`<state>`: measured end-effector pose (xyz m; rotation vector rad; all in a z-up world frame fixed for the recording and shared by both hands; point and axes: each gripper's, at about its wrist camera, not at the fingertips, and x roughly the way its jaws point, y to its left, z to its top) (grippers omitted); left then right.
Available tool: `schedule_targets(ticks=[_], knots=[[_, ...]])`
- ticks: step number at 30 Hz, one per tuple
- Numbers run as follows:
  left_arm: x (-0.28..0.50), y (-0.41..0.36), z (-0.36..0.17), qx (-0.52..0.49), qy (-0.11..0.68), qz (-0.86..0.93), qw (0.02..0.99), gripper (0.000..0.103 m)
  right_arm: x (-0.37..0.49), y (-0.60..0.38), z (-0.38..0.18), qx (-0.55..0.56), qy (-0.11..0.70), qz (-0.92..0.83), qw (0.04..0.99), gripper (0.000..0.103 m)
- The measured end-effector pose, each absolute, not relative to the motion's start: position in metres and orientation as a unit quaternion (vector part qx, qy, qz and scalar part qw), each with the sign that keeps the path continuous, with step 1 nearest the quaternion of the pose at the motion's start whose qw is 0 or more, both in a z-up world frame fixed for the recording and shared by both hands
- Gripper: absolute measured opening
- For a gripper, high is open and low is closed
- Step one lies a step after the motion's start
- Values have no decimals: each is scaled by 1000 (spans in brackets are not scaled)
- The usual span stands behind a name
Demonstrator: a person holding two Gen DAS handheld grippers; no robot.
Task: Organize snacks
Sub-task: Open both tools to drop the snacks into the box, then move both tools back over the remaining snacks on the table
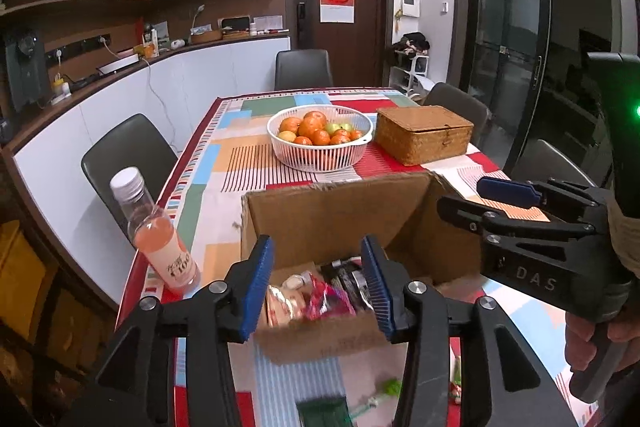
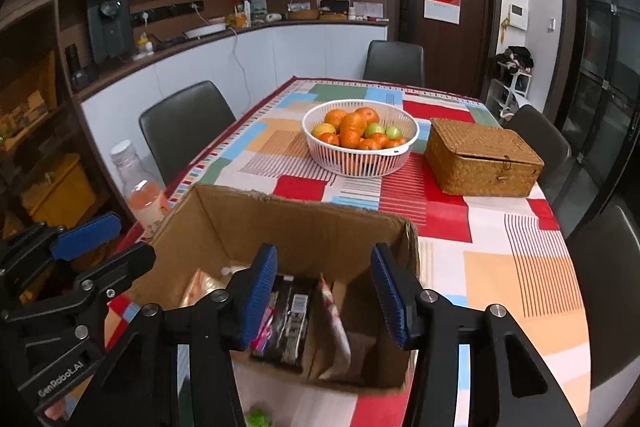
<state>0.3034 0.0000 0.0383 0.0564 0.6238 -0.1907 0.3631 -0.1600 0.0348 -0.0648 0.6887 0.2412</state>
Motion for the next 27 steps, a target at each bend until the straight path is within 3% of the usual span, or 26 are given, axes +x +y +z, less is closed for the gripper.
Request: schedule_targets(ticks=[13, 15, 27], knots=[[223, -4, 38, 23, 301, -120, 946, 53, 264, -165, 35, -63, 309, 144, 938, 50], [214, -5, 36, 25, 304, -124, 944, 54, 253, -167, 33, -65, 311, 148, 937, 54], [180, -13, -7, 48, 363, -138, 920, 56, 217, -175, -9, -75, 362, 154, 916, 55]])
